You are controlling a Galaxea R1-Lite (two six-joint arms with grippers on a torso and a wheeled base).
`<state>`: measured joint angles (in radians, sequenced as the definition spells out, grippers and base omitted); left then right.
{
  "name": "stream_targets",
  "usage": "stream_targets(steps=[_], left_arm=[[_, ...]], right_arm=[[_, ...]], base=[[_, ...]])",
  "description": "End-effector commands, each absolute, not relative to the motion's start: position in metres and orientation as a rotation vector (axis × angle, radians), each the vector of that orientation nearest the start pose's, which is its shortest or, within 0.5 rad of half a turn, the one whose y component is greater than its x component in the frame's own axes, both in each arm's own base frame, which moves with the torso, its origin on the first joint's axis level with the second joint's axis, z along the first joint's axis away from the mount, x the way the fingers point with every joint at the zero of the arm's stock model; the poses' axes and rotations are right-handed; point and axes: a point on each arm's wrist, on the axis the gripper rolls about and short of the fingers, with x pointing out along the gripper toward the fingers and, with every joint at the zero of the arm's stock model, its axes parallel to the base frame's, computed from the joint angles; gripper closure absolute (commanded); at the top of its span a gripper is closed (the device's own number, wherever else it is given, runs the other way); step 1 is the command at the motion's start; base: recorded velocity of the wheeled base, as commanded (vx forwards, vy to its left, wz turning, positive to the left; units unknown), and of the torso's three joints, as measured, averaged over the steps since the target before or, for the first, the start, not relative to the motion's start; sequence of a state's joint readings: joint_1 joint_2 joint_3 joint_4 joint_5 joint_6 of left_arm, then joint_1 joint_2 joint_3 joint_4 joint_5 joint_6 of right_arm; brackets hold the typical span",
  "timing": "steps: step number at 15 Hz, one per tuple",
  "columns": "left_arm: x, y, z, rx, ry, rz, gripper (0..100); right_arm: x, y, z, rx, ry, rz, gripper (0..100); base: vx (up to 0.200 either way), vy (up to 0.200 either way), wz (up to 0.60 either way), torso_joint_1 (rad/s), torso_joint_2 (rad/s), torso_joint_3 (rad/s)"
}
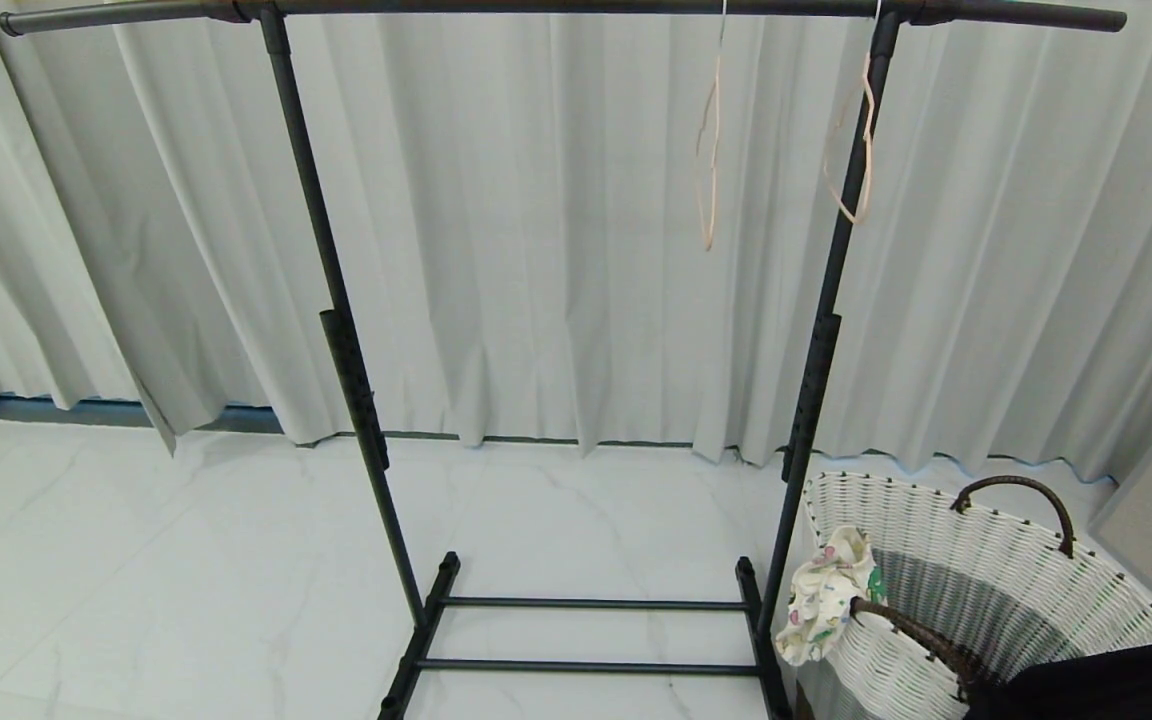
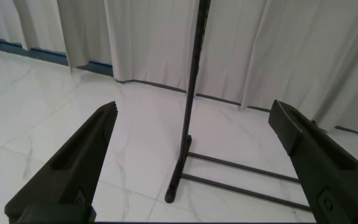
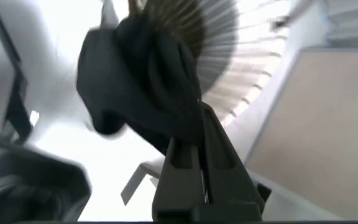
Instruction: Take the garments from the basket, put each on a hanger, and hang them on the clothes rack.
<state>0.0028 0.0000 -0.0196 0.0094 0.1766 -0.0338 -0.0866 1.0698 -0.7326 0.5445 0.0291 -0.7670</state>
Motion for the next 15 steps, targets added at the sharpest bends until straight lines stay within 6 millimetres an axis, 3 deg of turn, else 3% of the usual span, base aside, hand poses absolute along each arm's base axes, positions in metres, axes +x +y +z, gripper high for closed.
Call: stream_targets(steps=[1,5,11,15], left_arm=[[-0.025,0.004,0.080,-0.038,-0.014,0.179,0],[-0.025,0.004,0.080,-0.032,-0.013,0.176,0],[-0.025,0.004,0.080,-0.028,-0.013,0.173,0],[-0.024,0.003,0.079,-0.029,-0.008,0.129,0]], right_arm=[[0.064,-0.005,0.238,-0.679,0.648,0.191,100],[0.056,-0.004,0.243,-0.685,0.615,0.184,100],[0.061,0.002,0.250,-0.718,0.572,0.273,100],[0.071,0.010,0.253,-0.740,0.555,0.382,100]], base=[[0.000,0.000,0.00,0.000,0.00,0.000],[-0.200,0.000,0.00,0.004,0.01,-0.002],[-0.200,0.000,0.00,0.000,0.00,0.003],[0.000,0.000,0.00,0.000,0.00,0.000]])
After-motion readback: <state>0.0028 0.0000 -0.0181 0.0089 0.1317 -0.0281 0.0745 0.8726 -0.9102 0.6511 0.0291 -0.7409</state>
